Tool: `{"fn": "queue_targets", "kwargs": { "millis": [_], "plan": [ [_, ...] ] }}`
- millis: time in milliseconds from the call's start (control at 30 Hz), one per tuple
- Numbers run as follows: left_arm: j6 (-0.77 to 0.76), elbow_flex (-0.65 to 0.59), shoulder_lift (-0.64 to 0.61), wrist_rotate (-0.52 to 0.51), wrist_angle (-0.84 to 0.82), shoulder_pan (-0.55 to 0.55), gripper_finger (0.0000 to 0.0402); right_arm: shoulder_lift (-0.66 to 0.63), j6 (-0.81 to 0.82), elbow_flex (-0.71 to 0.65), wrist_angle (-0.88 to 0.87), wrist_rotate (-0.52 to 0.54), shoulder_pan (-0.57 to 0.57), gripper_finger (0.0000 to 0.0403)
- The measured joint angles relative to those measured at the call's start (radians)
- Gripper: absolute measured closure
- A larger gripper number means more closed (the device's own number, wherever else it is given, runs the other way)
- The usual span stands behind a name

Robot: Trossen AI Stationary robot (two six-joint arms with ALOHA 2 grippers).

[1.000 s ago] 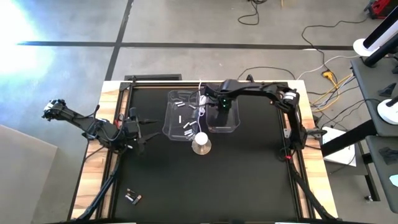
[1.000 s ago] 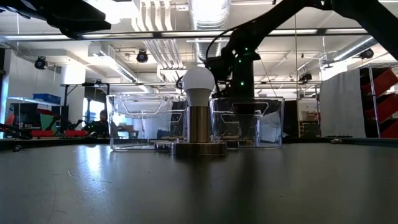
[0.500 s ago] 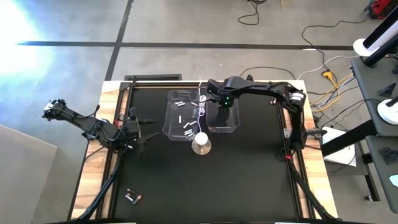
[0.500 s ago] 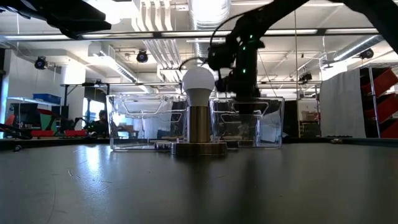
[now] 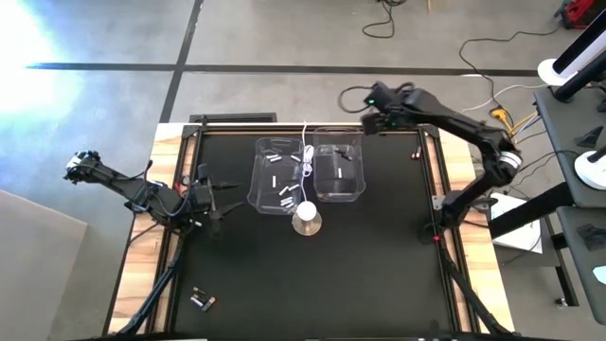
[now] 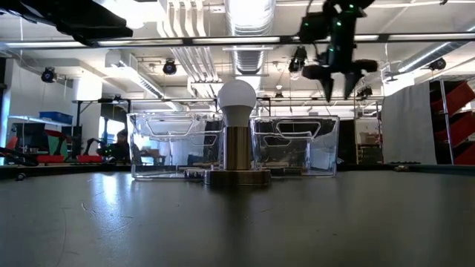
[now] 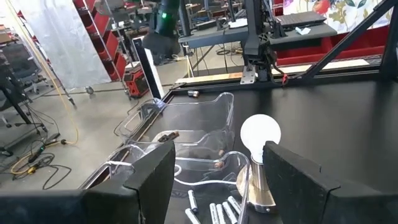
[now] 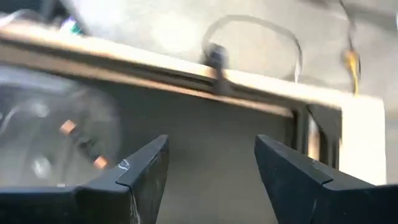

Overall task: Sort batteries
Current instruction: Put the black battery into the right transparent bin

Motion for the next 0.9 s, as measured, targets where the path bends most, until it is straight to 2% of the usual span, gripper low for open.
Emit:
{"fn": "queue_targets", "kwargs": {
  "millis": [100,267,500,667,900],
  "plan": [
    [0.008,0.007,0.001,0.013,-0.002,0.0,0.0182,-0.045,0.119,-0.089,0.002,0.002,-0.059,0.0177],
    [0.009,0.042,0.011,0.113,-0.007,-0.001,0.0184,-0.063,0.241,-0.255,0.021,-0.003,-0.123,0.0179],
    [0.009,0.049,0.019,0.114,-0.027,0.0,0.0194,-0.059,0.346,-0.469,0.172,-0.044,-0.185,0.0179],
    [0.01,0.05,0.019,0.114,-0.038,0.0,0.0194,-0.059,0.381,-0.553,0.262,-0.061,-0.218,0.0185],
    [0.017,0.05,0.018,0.113,-0.037,0.0,0.0194,-0.059,0.415,-0.662,0.419,-0.067,-0.246,0.0214]
  ]
}}
